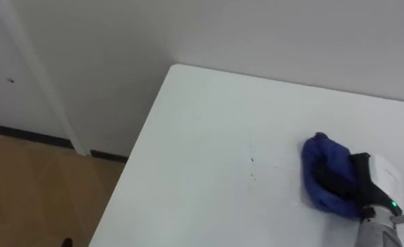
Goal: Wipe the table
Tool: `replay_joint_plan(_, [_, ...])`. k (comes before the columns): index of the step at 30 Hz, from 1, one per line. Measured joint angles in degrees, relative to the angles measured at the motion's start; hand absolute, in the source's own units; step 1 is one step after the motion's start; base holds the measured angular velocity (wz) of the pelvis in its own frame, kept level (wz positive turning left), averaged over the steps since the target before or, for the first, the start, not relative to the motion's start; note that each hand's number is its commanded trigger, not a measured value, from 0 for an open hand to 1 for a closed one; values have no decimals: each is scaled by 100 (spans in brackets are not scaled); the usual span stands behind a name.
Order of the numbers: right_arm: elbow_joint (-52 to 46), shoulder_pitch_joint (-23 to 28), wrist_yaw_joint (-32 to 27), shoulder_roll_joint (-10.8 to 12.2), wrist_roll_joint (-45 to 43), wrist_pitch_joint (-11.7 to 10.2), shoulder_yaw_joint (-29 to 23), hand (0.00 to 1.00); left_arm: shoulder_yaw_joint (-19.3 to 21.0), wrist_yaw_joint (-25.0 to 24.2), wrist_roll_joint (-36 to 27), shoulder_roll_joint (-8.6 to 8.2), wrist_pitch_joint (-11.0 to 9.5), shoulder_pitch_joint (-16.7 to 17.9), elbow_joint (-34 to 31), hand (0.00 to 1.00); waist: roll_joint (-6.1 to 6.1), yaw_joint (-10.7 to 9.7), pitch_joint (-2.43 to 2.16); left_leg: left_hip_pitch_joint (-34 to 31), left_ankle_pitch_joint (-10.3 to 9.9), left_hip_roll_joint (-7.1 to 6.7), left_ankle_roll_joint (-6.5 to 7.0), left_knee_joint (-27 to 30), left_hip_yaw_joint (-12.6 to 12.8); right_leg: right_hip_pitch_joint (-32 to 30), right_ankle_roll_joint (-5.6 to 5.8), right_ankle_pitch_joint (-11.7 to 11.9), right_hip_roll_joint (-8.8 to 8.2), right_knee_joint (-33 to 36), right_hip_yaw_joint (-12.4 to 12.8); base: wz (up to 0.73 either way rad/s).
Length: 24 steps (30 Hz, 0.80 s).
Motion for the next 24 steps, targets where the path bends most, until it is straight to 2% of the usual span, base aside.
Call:
replay_joint_plan(1, [-19,-38,52,6,2,89,31,100,-16,-2,0,-6,5,-8,0,0,4,0,-2,-3,0,0,0,-2,1,-19,-2,1,-2,25,8,-12])
replay_joint_plan(3, [-195,-308,313,53,-43,612,246,100,-217,-11,-23,-35,53,-61,0,0,25,45,-12,-50,4,18,-10,32,93,-175,-15,6,-1,179,105,-20])
replay_joint_plan(4, [-349,-359,440,57,-120,763,324,100,-268,-12,-28,-55,56,-87,4,0,31,101,-11,-73,12,25,-17,32,141,-230,-33,17,5,208,154,-41])
replay_joint_plan(6, [-1304,-464,919,135,-492,1287,1000,100,-473,-25,-192,-74,66,-298,172,0,21,328,-6,-196,59,91,-48,42,363,-488,-109,69,50,336,316,-51])
replay_joint_plan(7, [-1601,-475,1026,170,-676,1387,1247,100,-527,-22,-236,-72,75,-366,258,0,18,360,-2,-216,73,105,-57,39,385,-529,-118,74,60,362,326,-32])
replay_joint_plan(8, [-2014,-634,1191,237,-936,1460,1742,100,-637,-18,-244,-96,147,-486,343,0,3,417,4,-261,104,126,-76,32,403,-592,-143,90,82,364,341,-9])
replay_joint_plan(9, [-2136,-1025,1387,384,-1084,1491,2197,100,-739,-18,-311,-142,176,-575,342,0,-22,466,34,-273,140,143,-93,3,443,-638,-165,103,100,364,350,0])
replay_joint_plan(10, [-2138,-1242,1471,487,-1101,1486,2355,100,-818,-21,-383,-164,176,-633,343,0,-46,475,56,-284,152,152,-104,6,442,-676,-174,108,114,363,360,0])
replay_joint_plan(11, [-2137,-1587,1597,627,-1128,1456,2509,100,-882,-58,-423,-225,173,-750,341,0,-83,605,90,-327,166,168,-119,13,429,-687,-187,116,135,351,368,11])
replay_joint_plan(12, [-2137,-1800,1702,698,-1222,1370,2528,100,-884,-148,-386,-283,173,-795,328,0,-104,758,100,-348,181,170,-123,15,396,-695,-189,117,144,329,355,15])
replay_joint_plan(14, [-2132,-1907,1737,697,-1298,1289,2497,100,-876,-207,-390,-286,180,-679,305,0,-136,798,96,-346,176,167,-115,9,292,-646,-188,117,135,248,235,31])
replay_joint_plan(16, [-2028,-1781,1655,656,-1287,1244,2379,100,-779,-215,-394,-264,241,-475,199,0,-148,779,103,-346,168,165,-103,11,214,-592,-183,121,129,232,130,28])
replay_joint_plan(17, [-1768,-1539,1536,556,-1286,1200,2347,100,-778,-206,-394,-237,280,-356,154,0,-146,719,103,-329,161,151,-92,14,152,-534,-182,121,111,199,70,43])
replay_joint_plan(18, [-1405,-1228,1473,535,-1289,1117,2125,100,-736,-193,-387,-217,269,-265,135,0,-144,605,104,-325,160,124,-89,10,141,-440,-173,118,86,116,12,46])
replay_joint_plan(19, [-1242,-1011,1423,528,-1300,1078,1964,100,-679,-192,-385,-216,258,-228,135,0,-137,583,107,-317,160,109,-88,11,134,-402,-172,118,75,84,18,35])
replay_joint_plan(20, [-1218,-482,1066,573,-949,691,1508,100,-466,-183,-347,-215,226,-106,132,0,-150,523,88,-294,161,70,-88,10,147,-360,-142,99,44,38,25,5])
replay_joint_plan(21, [-1197,-229,780,548,-923,380,1291,100,-234,-100,-254,-190,218,91,132,0,-100,329,95,-260,161,56,-88,11,176,-331,-127,89,19,36,18,-4])
replay_joint_plan(22, [-1173,-108,636,527,-903,275,1166,100,-146,-87,-203,-155,218,171,137,0,-75,235,100,-239,161,55,-87,11,184,-307,-124,88,14,31,20,0])
replay_joint_plan(24, [-1072,387,291,422,-725,63,515,100,120,-81,127,24,206,364,78,0,-95,-9,55,-163,160,52,-87,4,314,-186,-124,88,3,-8,10,9])
